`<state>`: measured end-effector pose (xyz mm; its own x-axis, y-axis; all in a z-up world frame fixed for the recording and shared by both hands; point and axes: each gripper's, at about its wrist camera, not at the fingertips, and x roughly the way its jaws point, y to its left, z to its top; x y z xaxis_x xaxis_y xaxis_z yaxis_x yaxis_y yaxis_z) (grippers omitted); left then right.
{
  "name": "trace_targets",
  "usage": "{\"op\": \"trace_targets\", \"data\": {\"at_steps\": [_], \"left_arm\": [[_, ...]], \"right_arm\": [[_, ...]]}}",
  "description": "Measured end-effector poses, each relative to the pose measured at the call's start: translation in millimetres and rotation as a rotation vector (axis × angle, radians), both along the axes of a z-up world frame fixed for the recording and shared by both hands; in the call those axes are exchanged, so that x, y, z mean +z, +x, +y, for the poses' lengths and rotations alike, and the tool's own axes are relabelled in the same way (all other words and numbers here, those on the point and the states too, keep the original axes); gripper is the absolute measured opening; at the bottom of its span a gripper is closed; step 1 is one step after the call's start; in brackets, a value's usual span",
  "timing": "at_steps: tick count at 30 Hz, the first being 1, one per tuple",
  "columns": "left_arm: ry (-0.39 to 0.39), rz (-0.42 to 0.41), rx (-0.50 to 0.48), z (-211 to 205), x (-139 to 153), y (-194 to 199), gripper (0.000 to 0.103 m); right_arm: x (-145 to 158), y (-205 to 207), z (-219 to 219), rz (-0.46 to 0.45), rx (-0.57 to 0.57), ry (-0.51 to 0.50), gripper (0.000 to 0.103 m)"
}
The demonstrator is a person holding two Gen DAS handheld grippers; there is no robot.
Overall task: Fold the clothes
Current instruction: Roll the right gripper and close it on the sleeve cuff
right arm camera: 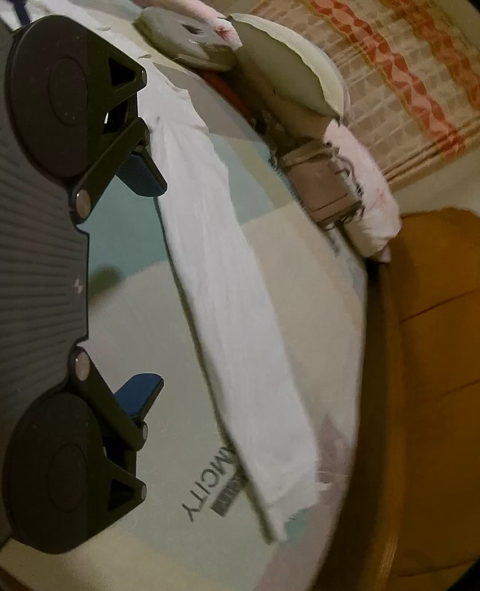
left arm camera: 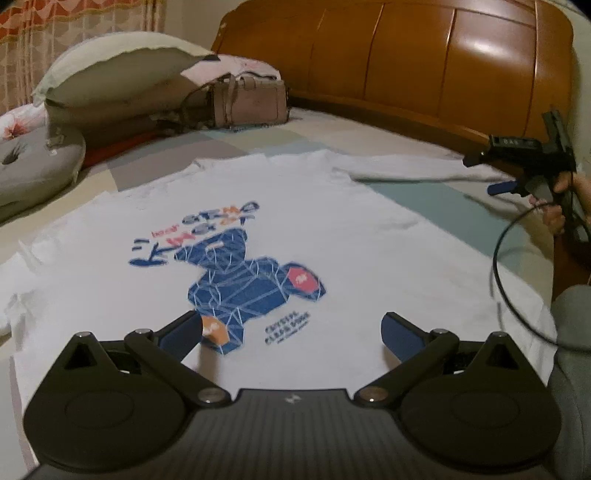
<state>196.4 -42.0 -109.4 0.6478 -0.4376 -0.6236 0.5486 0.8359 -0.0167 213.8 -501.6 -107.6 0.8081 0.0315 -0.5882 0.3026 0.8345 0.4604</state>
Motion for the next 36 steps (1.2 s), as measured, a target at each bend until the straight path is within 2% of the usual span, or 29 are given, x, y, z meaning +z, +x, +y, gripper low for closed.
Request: {"op": "trace_targets", "data": {"at_steps": [7, 15, 23, 28, 36], "left_arm": [[0.012, 0.015, 0.007, 0, -5, 3, 0.102], [0.014, 0.023, 0.012, 0, -7, 5, 0.102], [0.002, 0.031, 0.020, 3, -8, 8, 0.102], [-0.006, 0.037, 0.023, 5, -9, 10, 0.102], [-0.024, 0.046, 0.033, 10, -7, 14, 0.102]], "right_arm": [[-11, 15, -30, -0.056, -0.001, 0.043, 0.103], [-19, 20, -55, -0.157, -0.070, 0.119, 0.103], [-24, 31, -69, -0.222, -0.165, 0.106, 0.103], [-24, 51, -73, -0.221, -0.211, 0.078, 0.103], [-14, 61, -70, -0.254, -0.197, 0.086, 0.103]]}}
